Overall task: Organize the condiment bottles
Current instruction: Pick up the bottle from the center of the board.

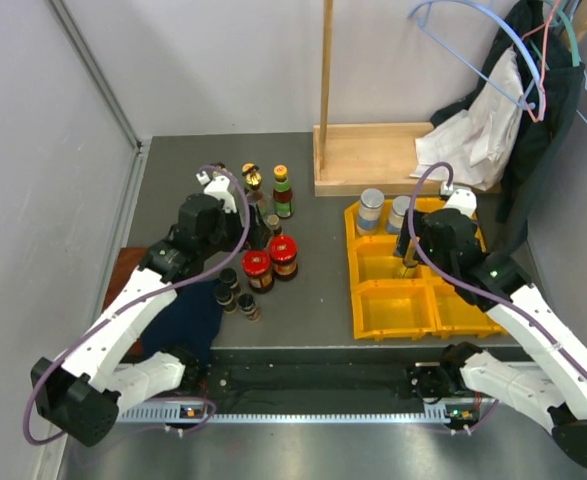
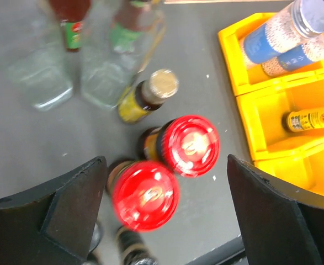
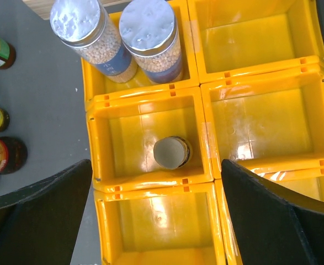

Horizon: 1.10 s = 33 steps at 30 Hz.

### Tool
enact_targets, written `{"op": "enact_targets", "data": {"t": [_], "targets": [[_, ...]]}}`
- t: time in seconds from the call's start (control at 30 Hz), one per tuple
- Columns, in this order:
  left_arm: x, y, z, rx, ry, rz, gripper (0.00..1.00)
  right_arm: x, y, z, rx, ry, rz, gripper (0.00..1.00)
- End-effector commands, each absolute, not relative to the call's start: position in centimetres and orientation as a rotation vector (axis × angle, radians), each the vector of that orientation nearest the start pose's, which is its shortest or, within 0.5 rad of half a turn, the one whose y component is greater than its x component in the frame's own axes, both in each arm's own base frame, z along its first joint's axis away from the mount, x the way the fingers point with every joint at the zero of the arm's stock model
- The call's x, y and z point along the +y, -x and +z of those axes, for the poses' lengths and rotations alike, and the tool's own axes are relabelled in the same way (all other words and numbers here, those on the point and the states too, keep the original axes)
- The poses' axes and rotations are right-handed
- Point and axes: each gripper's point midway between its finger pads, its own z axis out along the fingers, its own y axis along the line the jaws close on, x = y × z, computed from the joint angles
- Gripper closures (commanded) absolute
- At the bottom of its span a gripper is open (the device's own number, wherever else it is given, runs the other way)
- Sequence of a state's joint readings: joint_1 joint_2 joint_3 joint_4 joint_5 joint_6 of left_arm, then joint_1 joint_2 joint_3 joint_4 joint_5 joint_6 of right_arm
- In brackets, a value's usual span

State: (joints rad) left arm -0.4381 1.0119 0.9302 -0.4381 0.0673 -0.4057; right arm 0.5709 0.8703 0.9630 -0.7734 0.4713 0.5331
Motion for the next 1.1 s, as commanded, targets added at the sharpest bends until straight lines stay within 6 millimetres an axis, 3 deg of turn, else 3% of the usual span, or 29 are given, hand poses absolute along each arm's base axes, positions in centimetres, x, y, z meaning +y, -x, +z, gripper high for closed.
{"op": "enact_targets", "data": {"t": [0.0, 0.27, 0.67, 1.07], "targets": [[-18.6, -30.7, 24.4, 2.033, 0.000, -0.585, 0.08, 8.2, -24.3, 23.2, 2.116, -0.238, 0.138, 0.01], [-20.3, -32.9, 22.7, 2.019, 0.175, -0.508, 0.23, 7.8, -23.5, 22.3, 2.116, -0.247, 0.147, 0.01], [-21.5, -35.3, 21.2, 2.010, 0.202, -0.344, 0.33, 6.7, -22.4, 22.2, 2.083, -0.244, 0.138, 0.01], [-22.2, -36.5, 18.2, 2.049, 0.232, -0.246, 0.44, 6.1, -21.8, 21.8, 2.076, -0.238, 0.123, 0.01]]}}
